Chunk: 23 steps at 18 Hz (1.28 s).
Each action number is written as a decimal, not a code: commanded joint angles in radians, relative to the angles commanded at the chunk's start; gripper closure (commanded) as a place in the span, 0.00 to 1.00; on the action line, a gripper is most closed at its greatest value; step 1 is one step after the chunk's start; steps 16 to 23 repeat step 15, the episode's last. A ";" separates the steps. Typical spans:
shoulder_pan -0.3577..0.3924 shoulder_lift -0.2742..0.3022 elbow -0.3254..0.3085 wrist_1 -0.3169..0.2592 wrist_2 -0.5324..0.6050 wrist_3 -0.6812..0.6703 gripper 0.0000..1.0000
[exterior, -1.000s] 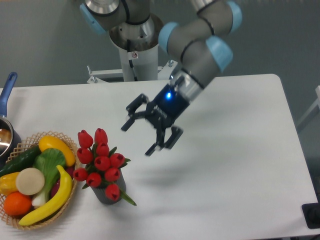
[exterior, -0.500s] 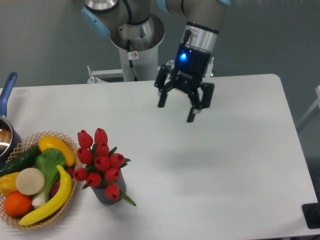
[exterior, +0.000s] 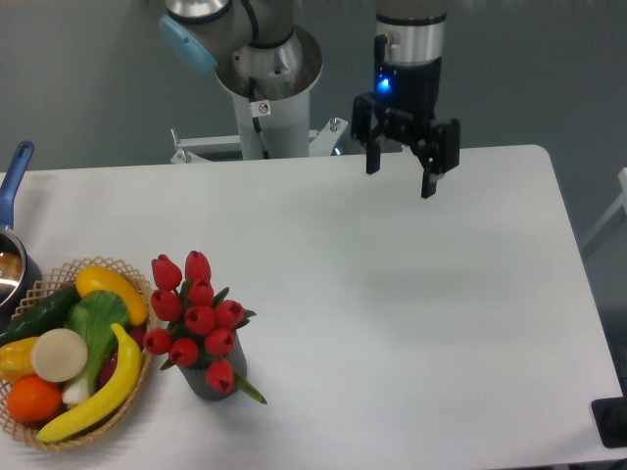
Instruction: Insert the flowers into the vase
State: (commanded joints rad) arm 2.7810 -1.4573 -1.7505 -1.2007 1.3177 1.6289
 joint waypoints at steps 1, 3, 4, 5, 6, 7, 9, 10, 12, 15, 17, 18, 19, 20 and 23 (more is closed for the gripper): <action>0.009 0.000 0.017 -0.043 0.005 0.038 0.00; 0.044 0.003 0.043 -0.103 0.021 0.142 0.00; 0.073 0.005 0.055 -0.143 0.025 0.191 0.00; 0.103 0.005 0.071 -0.178 0.023 0.230 0.00; 0.115 0.005 0.080 -0.200 0.023 0.250 0.00; 0.115 0.003 0.085 -0.206 0.023 0.253 0.00; 0.118 0.003 0.086 -0.206 0.020 0.255 0.00; 0.118 0.003 0.086 -0.206 0.020 0.255 0.00; 0.118 0.003 0.086 -0.204 0.021 0.255 0.00; 0.118 0.003 0.085 -0.204 0.021 0.255 0.00; 0.118 0.003 0.085 -0.204 0.021 0.255 0.00; 0.118 0.003 0.085 -0.204 0.021 0.255 0.00; 0.118 0.003 0.085 -0.204 0.021 0.255 0.00; 0.118 0.003 0.085 -0.204 0.021 0.255 0.00; 0.118 0.003 0.085 -0.204 0.021 0.255 0.00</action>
